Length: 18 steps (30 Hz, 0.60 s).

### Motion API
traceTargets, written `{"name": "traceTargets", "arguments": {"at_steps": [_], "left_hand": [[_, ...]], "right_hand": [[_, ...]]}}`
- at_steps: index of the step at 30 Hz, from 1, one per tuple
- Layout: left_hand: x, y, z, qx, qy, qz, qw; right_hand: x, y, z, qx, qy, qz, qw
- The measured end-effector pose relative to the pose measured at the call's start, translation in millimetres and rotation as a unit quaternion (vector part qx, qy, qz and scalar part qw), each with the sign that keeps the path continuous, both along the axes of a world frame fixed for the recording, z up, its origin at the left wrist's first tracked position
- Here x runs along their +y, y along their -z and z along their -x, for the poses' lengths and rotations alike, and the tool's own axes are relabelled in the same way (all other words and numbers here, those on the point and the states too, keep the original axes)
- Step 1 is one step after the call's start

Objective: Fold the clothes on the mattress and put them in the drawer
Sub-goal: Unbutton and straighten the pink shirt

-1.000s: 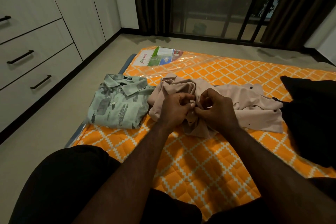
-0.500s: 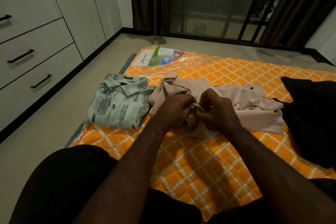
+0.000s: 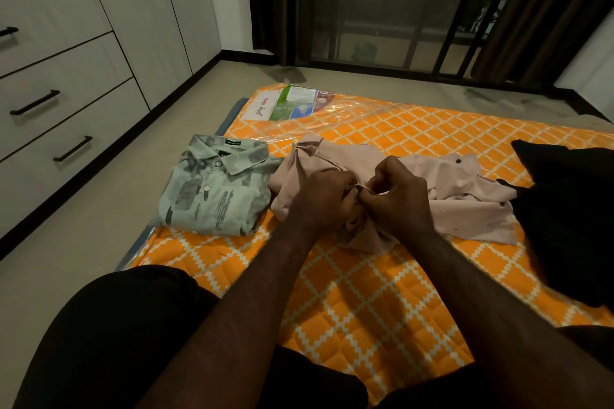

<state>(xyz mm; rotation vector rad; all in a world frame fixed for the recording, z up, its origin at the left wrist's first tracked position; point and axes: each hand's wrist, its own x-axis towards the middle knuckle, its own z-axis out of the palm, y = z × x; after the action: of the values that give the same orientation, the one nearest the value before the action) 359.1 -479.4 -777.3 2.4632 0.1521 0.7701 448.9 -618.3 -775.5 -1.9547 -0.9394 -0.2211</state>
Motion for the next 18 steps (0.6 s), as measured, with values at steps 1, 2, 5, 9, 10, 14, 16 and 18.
{"name": "traceTargets", "arguments": {"at_steps": [1,2,5,9,10,14,16,18], "left_hand": [[-0.1,-0.4,0.4,0.004,0.009,-0.005,1.000],[0.4,-0.7,0.7,0.009,0.019,-0.010,1.000],[2.1,-2.4,2.5,0.021,0.030,-0.020,0.999],[7.6,-0.5,4.8,-0.004,-0.001,-0.026,1.000],[7.9,-0.4,5.8,-0.014,-0.008,-0.022,1.000],[2.2,-0.7,7.2,-0.022,0.010,-0.026,0.999],[1.2,1.0,7.2,-0.026,0.017,-0.025,0.999],[2.6,3.3,6.7,-0.035,0.017,-0.021,0.999]], "right_hand": [[0.5,1.4,0.2,-0.004,-0.004,0.003,1.000],[0.9,2.9,0.4,-0.009,-0.009,0.007,1.000],[1.3,4.7,0.0,-0.013,-0.029,0.017,0.999],[-0.6,0.2,-6.1,0.127,-0.087,-0.023,0.988],[-0.6,-0.3,-7.7,0.166,-0.090,-0.037,0.981],[-0.2,-0.9,-7.5,0.231,-0.065,-0.053,0.969],[-0.1,-2.6,-6.0,0.270,-0.072,-0.051,0.959],[-0.9,-5.0,-6.7,0.281,-0.074,-0.049,0.955]]}}
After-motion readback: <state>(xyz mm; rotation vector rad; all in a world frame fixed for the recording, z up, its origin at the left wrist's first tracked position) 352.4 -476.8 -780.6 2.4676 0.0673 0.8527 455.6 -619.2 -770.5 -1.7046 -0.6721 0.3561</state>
